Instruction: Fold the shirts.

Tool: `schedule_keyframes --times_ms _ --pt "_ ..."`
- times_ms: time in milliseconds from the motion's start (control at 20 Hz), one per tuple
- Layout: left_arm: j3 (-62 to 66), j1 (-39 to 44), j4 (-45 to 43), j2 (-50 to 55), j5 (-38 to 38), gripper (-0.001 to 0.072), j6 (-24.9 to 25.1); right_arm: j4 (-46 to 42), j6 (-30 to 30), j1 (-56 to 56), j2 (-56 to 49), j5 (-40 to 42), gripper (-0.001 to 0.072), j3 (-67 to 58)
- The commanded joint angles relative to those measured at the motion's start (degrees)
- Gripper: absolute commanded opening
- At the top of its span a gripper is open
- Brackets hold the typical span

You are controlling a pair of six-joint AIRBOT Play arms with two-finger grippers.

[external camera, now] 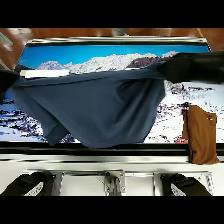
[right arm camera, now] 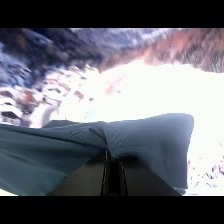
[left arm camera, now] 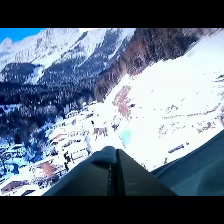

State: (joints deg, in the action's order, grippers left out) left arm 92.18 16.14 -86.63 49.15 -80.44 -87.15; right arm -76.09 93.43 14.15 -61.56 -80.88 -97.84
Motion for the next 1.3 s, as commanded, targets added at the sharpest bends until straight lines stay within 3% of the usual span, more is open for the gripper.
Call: schedule_keyframes --times_ms 0,300,400,600,750,800,850,900,950,1000,1150,1250 --pt "-2.54 -0.07 -2.54 8.70 4.04 0.0037 0.50 -4.44 -1.84 -0.04 -12.39 3.41 0.0069 -0.04" --pt "-2.54 -0.15 -2.99 27.26 23.89 0.0038 0.48 -10.23 -0.35 -0.07 -29.00 27.91 0.0069 -0.04" --pt "-2.54 -0.07 -2.95 33.73 24.39 0.0038 0.42 -10.16 1.62 -0.04 -32.98 28.92 0.0070 -0.04" --pt "-2.54 -0.04 -1.64 43.06 22.34 0.0039 -3.96 -9.55 3.23 -0.04 -38.77 22.73 0.0070 -0.04" --pt "-2.51 -0.04 -1.22 46.73 22.43 0.0039 -4.24 -9.77 3.45 -0.04 -41.13 19.96 0.0072 -0.04" --pt "-2.51 -0.04 -0.94 47.34 22.40 0.0066 -4.22 -9.75 3.65 -0.04 -41.40 20.15 0.0135 -0.04" --pt "-2.51 -0.04 -0.33 47.47 22.40 0.0177 -4.20 -9.75 3.80 -0.04 -41.42 20.68 0.0356 -0.07" --pt "-2.27 -0.04 -0.33 47.39 22.29 0.0349 -4.22 -9.77 3.78 -0.04 -41.29 21.31 0.0550 -0.07" --pt "-1.81 -0.07 -0.48 47.17 21.46 0.0485 -3.93 -9.94 3.76 -0.07 -40.85 21.05 0.0585 -0.11" --pt "-0.66 -0.33 -1.73 46.99 19.58 0.0564 -2.99 -10.40 3.52 -0.07 -40.15 20.09 0.0585 -0.26" --pt "5.95 -2.95 -6.88 46.16 10.05 0.0570 0.42 -17.51 0.31 -0.07 -35.60 14.12 0.0585 -1.53" --pt "9.14 -6.23 -6.54 43.87 5.66 0.0567 0.98 -27.61 -3.58 -0.07 -31.15 6.86 0.0585 -1.84"
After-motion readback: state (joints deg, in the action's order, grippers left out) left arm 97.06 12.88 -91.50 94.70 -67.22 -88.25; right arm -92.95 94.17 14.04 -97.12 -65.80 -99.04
